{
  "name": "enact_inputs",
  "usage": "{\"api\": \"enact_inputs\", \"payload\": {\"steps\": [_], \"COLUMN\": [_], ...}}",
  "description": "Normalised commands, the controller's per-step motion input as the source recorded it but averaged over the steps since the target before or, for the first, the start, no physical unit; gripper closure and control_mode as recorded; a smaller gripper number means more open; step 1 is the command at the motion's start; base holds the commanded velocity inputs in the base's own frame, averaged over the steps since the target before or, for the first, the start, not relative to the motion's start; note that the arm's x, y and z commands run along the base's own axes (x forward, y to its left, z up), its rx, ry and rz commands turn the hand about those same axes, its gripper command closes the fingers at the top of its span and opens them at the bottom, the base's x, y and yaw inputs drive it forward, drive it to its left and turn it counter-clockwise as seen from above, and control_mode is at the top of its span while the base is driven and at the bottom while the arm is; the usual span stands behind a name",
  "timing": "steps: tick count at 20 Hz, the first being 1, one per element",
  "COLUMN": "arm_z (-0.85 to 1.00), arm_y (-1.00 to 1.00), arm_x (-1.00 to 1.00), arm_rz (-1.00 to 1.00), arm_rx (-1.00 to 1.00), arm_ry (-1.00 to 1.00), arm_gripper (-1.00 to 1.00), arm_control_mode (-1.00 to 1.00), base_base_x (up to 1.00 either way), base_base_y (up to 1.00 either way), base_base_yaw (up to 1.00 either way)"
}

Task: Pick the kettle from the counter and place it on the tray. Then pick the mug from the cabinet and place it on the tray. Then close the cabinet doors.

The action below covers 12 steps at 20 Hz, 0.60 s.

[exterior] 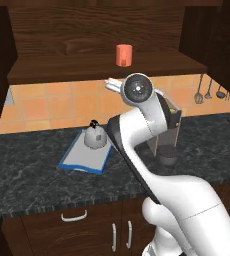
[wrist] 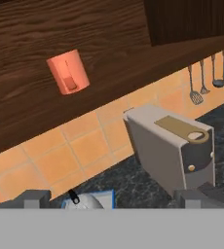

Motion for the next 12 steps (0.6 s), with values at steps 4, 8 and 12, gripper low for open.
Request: {"api": "enact_inputs", "payload": {"steps": [4, 8, 12], "arm_z": [0.61, 0.55, 0.5], "arm_y": [-0.23, -0.21, -0.14], "arm_x": [-0.06, 0.19, 0.36], "arm_rz": [0.0, 0.09, 0.21], "arm_rx": [0.0, 0.0, -0.07], "arm_ry": [0.0, 0.08, 0.09], "arm_gripper": [-1.0, -1.0, -1.0], "arm_control_mode": [-1.0, -1.0, -1.0], "base_base_x": [0.0, 0.0, 0.0], "base_base_y": [0.0, 0.0, 0.0], "base_base_yaw": [0.0, 0.0, 0.0]}}
